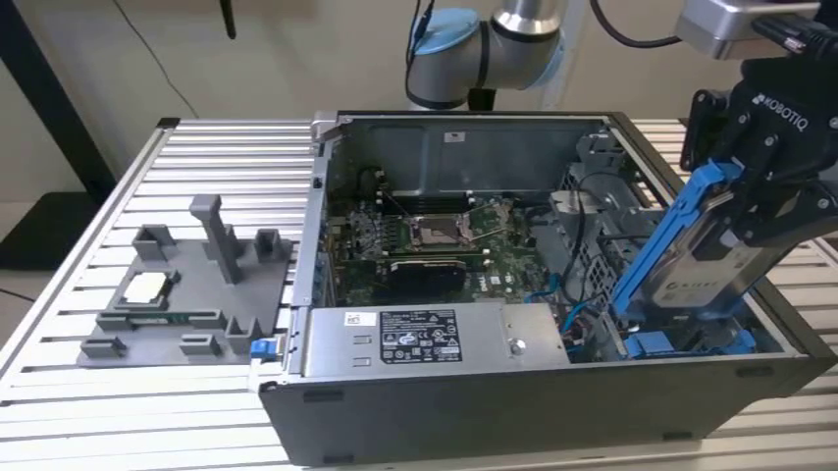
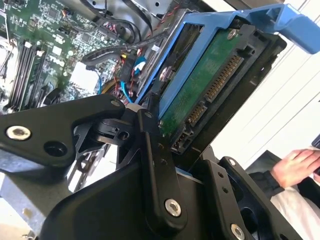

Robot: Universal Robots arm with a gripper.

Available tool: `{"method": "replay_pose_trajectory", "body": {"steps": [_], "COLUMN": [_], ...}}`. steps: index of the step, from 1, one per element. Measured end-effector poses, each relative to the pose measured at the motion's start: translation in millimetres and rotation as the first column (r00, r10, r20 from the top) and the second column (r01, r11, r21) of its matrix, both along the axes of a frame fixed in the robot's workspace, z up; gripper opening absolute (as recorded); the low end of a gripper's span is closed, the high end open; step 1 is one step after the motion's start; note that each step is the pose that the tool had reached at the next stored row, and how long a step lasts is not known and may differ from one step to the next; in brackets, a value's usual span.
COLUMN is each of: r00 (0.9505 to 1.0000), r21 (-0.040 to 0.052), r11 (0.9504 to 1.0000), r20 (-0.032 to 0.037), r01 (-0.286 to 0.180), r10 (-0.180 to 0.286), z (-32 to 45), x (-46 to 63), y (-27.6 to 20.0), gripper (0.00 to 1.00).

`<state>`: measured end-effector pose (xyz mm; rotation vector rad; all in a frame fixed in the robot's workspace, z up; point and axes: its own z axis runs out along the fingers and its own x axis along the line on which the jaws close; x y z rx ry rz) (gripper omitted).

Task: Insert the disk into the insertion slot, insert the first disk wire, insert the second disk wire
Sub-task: 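Insert the disk into the insertion slot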

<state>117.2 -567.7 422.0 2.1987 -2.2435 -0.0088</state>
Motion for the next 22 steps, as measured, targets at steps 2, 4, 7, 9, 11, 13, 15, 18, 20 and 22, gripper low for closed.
{"method": "replay_pose_trajectory", "body": {"steps": [2,4,7,9,11,13,15,18,20,22], "r00": [1.0,1.0,1.0,1.0,1.0,1.0,1.0,1.0,1.0,1.0], "r21": [0.0001,0.0,0.0,0.0001,-0.0001,-0.0001,-0.0001,-0.0002,0.0,-0.0001], "r11": [1.0,1.0,1.0,1.0,1.0,1.0,1.0,1.0,1.0,1.0], "r20": [0.0,0.0,0.0,0.0,0.0,0.0,0.0,0.0,0.0001,0.0001], "r01": [0.0,0.0,0.0,0.0,0.0,0.0,0.0,0.0,0.0,0.0], "r10": [0.0,0.0,0.0,0.0,0.0,0.0,0.0,0.0,0.0,0.0], "z": [-1.0,-2.2,-4.0,-5.3,-6.6,-8.0,-9.4,-11.7,-13.4,-16.0], "x": [0.0,0.0,0.0,0.5,1.1,1.8,2.6,3.4,3.8,3.8], "y": [-0.2,-0.4,-0.8,-1.0,-1.1,-1.1,-1.1,-1.1,-1.2,-1.3], "gripper": [0.33,0.33,0.33,0.33,0.33,0.33,0.33,0.33,0.33,0.33]}}
